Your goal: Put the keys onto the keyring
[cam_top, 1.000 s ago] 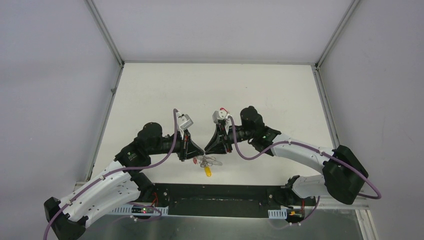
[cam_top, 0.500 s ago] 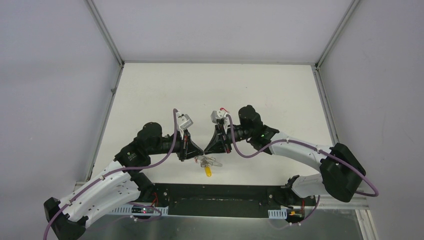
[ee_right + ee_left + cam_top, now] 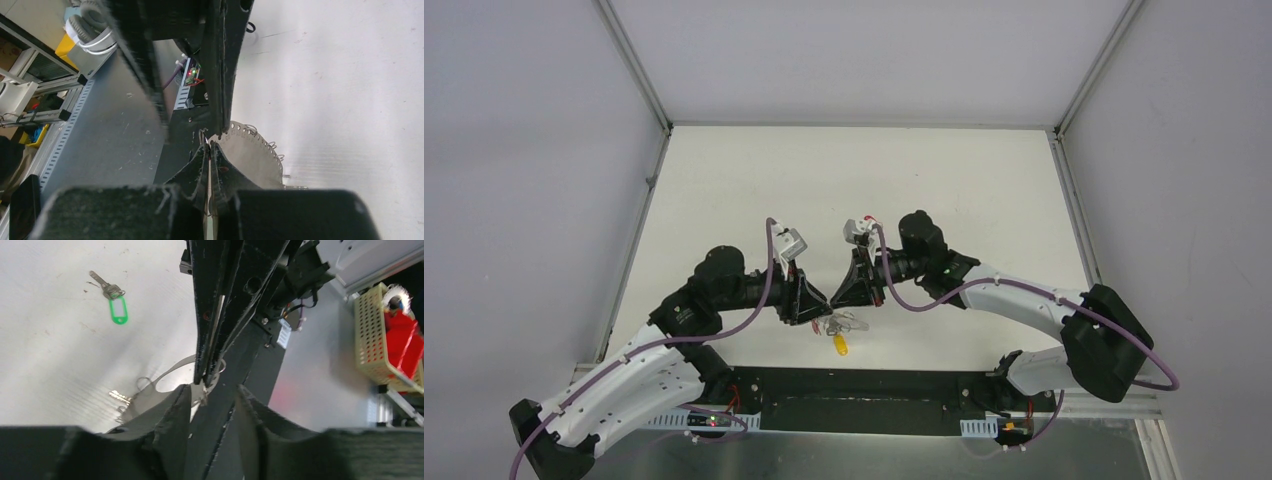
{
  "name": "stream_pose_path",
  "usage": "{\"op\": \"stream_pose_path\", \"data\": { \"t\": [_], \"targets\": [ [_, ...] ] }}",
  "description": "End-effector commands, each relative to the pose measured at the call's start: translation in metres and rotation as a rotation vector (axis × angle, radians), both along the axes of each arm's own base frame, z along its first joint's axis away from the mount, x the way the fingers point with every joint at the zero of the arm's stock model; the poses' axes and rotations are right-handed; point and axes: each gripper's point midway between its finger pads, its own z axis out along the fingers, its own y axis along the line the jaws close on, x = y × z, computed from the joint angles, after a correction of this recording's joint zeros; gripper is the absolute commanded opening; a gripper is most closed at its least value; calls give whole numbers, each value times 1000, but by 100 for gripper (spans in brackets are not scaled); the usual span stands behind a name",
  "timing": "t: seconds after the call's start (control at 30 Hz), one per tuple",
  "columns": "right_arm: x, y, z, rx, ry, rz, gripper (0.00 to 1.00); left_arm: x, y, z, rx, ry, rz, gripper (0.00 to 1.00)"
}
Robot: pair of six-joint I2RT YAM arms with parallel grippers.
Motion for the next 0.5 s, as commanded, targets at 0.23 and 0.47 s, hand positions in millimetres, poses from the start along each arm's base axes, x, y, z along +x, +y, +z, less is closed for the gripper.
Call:
{"op": "stream_pose_path", "data": {
  "t": [0.23,0.47],
  "targets": [
    [28,8,45,164,110,-279,0,16,19,58,-129,-68,196,56],
    [33,8,44,222,163,-339,0,16,22,40,-134,1,235,50]
  ]
}}
